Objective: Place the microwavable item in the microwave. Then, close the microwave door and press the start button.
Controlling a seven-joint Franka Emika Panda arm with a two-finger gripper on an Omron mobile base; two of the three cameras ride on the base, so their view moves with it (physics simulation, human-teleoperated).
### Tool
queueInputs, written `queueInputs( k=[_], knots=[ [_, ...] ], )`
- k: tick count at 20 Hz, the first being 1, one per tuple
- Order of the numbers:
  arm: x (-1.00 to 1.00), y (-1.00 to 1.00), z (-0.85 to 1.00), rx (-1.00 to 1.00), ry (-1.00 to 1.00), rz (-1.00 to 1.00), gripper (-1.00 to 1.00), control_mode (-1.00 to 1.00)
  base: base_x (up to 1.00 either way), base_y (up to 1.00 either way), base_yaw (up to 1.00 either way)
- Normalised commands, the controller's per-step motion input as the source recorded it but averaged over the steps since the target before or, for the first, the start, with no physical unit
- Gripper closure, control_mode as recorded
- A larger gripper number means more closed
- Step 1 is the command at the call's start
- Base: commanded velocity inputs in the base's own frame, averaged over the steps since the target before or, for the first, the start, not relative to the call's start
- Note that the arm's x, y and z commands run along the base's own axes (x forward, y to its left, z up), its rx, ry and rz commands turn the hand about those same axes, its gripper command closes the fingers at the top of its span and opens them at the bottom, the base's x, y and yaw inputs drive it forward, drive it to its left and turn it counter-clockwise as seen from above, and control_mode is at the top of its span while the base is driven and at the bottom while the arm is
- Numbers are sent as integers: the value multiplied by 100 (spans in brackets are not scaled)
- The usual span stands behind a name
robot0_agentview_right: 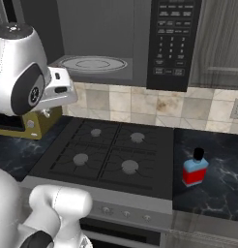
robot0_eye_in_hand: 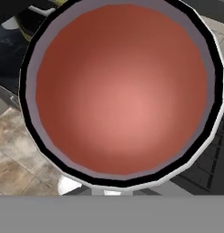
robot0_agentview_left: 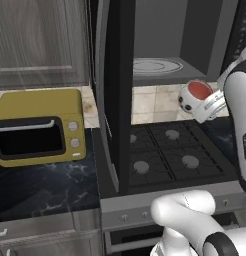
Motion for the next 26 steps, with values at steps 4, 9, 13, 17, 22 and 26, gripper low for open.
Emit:
queueInputs(
  k=[4, 9, 13, 17, 22, 26],
  knots=[
    [68, 0, 0, 3, -8, 0, 100, -100, 0, 0, 0],
    [54, 0, 5, 0, -13, 0, 100, -100, 0, 0, 0],
    [51, 0, 29, 0, -8, 0, 100, -100, 0, 0, 0],
    [53, 0, 49, 0, -1, 0, 100, -100, 0, 0, 0],
    [76, -5, 43, 2, 3, 0, 100, -100, 0, 0, 0],
    [88, 0, 11, 0, 11, 0, 100, -100, 0, 0, 0]
  ],
)
